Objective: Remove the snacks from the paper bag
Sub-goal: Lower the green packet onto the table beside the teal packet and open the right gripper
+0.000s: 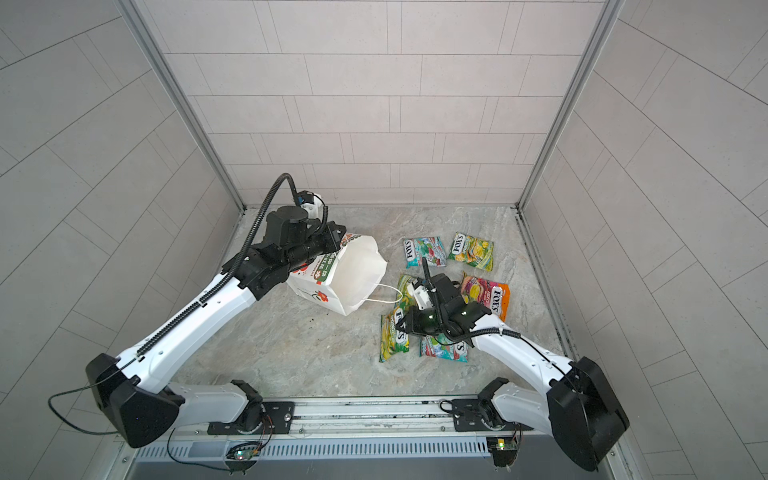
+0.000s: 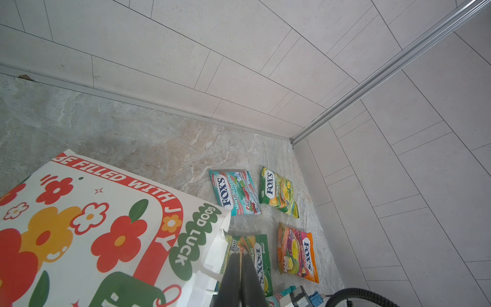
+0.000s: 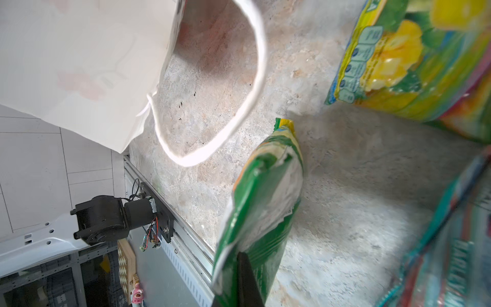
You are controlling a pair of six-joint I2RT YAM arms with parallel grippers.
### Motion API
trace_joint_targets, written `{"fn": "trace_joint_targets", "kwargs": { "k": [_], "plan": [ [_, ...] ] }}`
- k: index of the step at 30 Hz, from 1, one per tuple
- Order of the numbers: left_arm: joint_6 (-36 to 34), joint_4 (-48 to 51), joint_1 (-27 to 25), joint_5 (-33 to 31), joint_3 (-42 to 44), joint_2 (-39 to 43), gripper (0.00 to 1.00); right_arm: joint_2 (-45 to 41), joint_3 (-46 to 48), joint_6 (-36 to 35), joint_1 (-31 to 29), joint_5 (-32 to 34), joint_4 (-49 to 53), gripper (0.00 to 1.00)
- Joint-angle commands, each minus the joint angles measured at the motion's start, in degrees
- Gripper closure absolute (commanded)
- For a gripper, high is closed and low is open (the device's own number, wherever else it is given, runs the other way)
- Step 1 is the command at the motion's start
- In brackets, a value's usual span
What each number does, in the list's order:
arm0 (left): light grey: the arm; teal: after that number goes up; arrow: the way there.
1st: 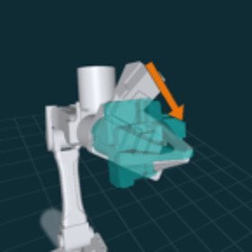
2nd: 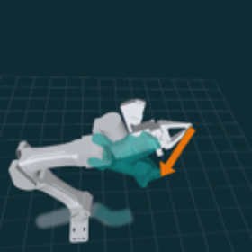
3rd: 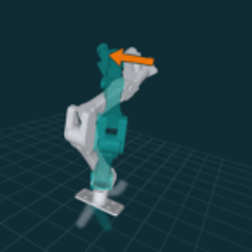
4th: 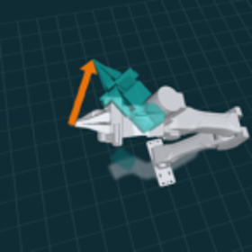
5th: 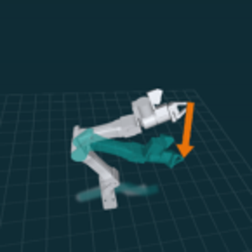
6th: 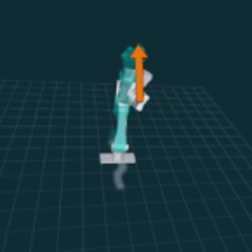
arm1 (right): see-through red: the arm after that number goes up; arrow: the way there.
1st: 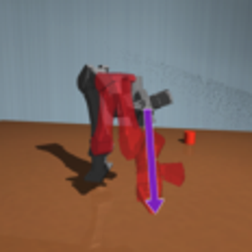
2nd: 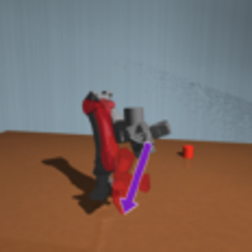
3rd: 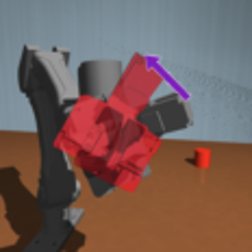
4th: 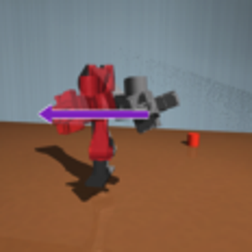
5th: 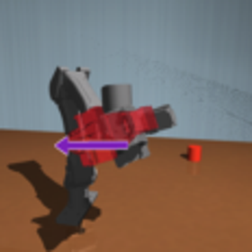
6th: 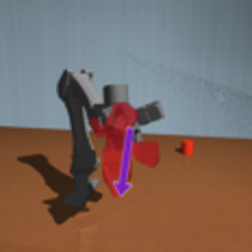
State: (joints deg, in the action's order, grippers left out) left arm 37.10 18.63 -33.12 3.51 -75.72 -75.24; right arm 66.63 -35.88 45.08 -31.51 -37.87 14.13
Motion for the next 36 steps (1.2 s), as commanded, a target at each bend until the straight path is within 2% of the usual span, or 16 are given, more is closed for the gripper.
{"fn": "trace_joint_targets", "kwargs": {
  "k": [1,4,9,13,20,24,36],
  "plan": [
    [0.42,-1.58,0.25,0.52,-1.63,0.19,1.00,1.05,0.04,2.06,-0.55,0.89,-6.90,1.00],
    [0.65,-1.52,0.25,0.86,-1.80,0.14,1.00,2.18,1.91,0.54,-0.55,2.85,-5.19,1.00],
    [1.23,-1.85,0.24,1.66,-1.93,0.01,1.00,2.54,1.88,-2.55,-0.52,6.29,0.01,0.72],
    [1.58,-2.11,0.25,2.21,-2.29,-0.08,1.00,1.35,0.95,-5.24,-0.49,10.57,5.46,0.60],
    [2.96,-2.76,0.16,4.07,-3.41,-0.76,1.00,-4.10,-2.20,-8.24,-0.31,21.20,14.69,0.52],
    [4.11,-3.71,0.12,5.07,-4.05,-1.11,1.00,-9.24,-2.35,-10.16,0.17,25.23,16.55,0.50],
    [13.39,-12.54,-0.11,12.34,-5.84,-3.81,1.00,-19.56,-1.13,-9.51,8.50,24.73,20.73,0.49]
  ]
}}
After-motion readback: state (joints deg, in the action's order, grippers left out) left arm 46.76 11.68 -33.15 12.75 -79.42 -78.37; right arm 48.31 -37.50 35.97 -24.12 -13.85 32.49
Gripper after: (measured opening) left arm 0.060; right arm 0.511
